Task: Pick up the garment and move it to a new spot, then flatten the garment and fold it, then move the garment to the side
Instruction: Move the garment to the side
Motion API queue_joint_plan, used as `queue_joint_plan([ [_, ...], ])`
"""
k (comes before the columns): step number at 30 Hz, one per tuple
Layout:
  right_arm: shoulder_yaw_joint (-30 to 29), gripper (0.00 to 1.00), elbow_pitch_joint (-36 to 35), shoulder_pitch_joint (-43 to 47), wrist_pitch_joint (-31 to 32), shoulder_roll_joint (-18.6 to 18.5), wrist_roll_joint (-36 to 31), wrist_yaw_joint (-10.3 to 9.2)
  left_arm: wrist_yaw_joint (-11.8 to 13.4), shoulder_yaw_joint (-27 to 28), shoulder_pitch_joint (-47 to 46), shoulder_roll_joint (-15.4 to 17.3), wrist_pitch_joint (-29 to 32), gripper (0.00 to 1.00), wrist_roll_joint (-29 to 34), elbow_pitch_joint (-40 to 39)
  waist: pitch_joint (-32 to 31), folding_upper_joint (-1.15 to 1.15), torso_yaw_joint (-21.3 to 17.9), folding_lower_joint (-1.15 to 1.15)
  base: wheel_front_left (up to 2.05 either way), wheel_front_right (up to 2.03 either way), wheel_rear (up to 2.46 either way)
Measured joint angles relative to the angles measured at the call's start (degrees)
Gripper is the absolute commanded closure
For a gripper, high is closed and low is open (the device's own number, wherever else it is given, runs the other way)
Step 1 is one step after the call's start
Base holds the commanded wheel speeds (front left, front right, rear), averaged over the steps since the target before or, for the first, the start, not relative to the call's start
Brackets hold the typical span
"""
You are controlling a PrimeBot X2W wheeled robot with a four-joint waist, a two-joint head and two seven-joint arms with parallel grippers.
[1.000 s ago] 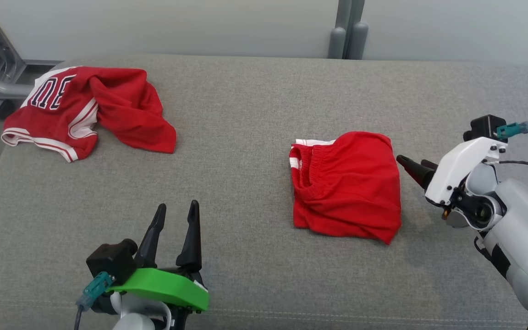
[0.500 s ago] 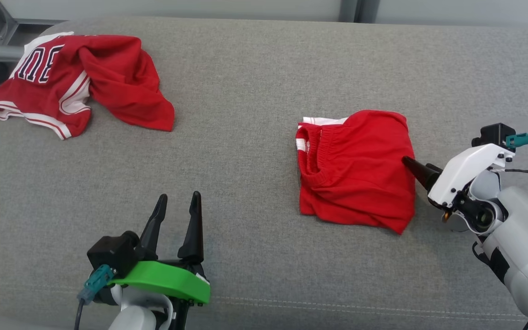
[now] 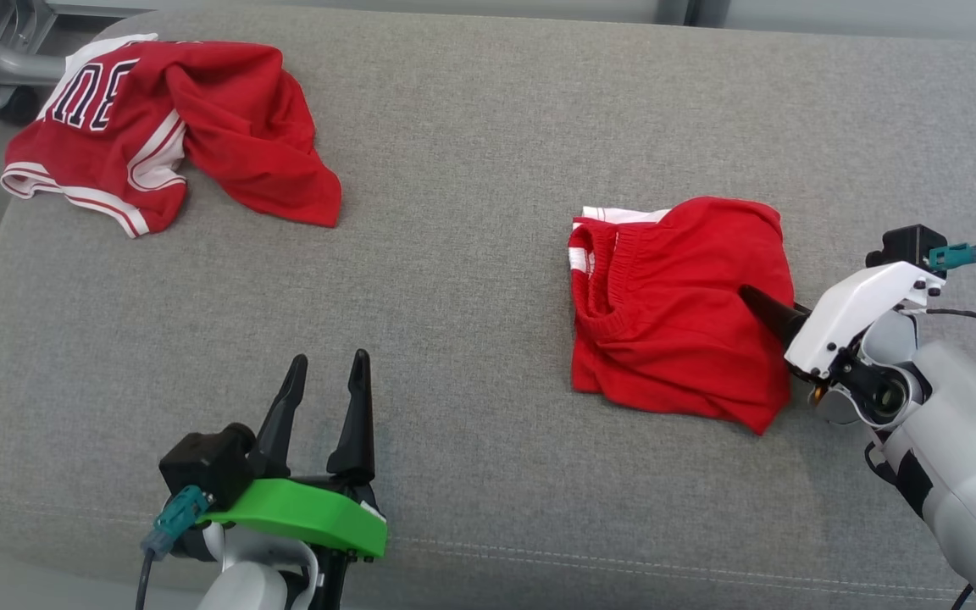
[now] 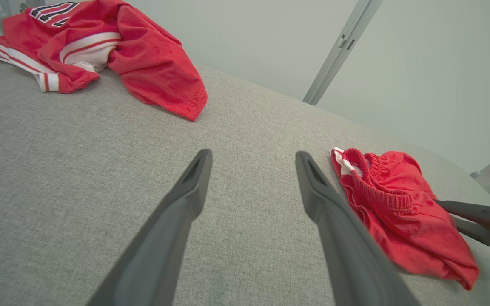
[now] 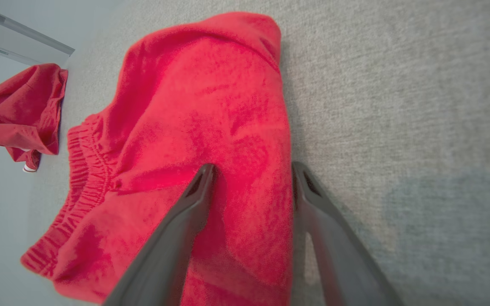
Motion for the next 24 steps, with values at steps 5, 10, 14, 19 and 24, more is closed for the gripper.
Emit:
queue_joint_plan([
  [5,0.3,1.0,0.6,-1.2,0.0,0.0,-0.1,0.0,0.0,0.3,0.0,0.0,0.0,0.0,0.0,0.0,0.5,0.0,0.2,0.0,0.0,0.0,0.0],
  [10,0.8,1.0,1.3,-1.9,-0.1,-0.1,-0.8,0.1,0.0,0.6,-0.2,0.0,0.0,0.0,0.0,0.0,0.9,0.0,0.1,0.0,0.0,0.0,0.0],
  [14,1.8,1.0,1.7,-3.2,-0.5,-0.4,-2.2,0.25,0.1,1.3,-0.2,0.0,0.0,0.0,0.0,0.0,1.2,0.0,-0.5,0.0,0.0,0.0,0.0],
  [19,2.2,1.0,2.6,-5.5,-1.3,-2.9,-4.2,0.46,0.0,1.1,-0.3,0.0,0.0,0.0,0.0,-0.4,1.6,0.0,-1.6,0.0,0.0,0.0,0.0],
  [24,2.5,1.0,3.6,-7.2,-1.9,-5.8,-5.7,0.45,0.0,0.7,-0.7,0.0,0.0,0.0,0.1,-1.2,2.0,0.0,-2.7,0.0,0.0,0.0,0.0],
])
